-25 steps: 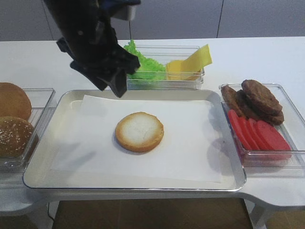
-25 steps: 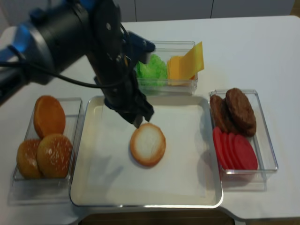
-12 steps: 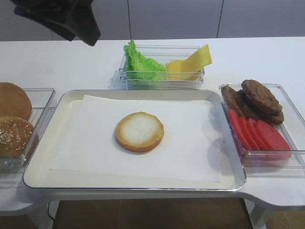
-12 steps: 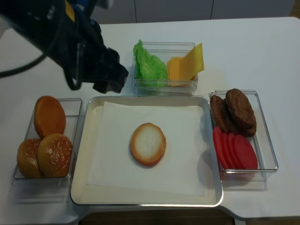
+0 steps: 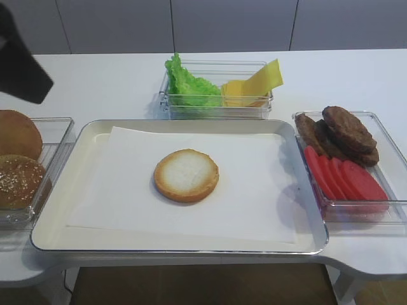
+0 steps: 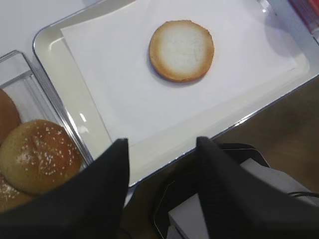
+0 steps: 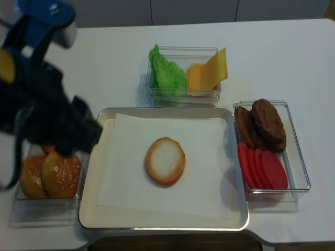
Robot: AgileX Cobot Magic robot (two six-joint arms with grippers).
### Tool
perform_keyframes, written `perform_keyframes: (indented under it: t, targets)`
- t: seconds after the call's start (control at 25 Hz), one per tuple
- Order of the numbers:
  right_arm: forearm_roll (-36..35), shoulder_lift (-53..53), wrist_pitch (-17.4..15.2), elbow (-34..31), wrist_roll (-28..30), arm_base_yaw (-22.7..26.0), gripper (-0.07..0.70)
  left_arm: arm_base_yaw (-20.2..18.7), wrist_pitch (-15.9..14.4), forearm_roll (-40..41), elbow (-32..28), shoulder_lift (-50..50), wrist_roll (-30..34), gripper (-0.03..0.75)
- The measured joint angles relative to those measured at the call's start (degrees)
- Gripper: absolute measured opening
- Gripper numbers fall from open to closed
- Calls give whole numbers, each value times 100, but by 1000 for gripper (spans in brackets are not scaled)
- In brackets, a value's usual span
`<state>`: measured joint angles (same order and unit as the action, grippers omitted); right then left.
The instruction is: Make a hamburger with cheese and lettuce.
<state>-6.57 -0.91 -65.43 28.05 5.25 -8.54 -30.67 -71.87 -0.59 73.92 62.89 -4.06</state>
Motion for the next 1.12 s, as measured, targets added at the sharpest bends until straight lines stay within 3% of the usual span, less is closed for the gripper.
perform_keyframes:
  t: [0.56, 1.12]
  targets:
    - [0, 0, 0, 0, 0, 0, 475, 0, -81, -71, -1886, -3669, -16, 324]
    - [0, 0, 0, 0, 0, 0, 475, 0, -33, -107, -3666, -6013, 241, 324]
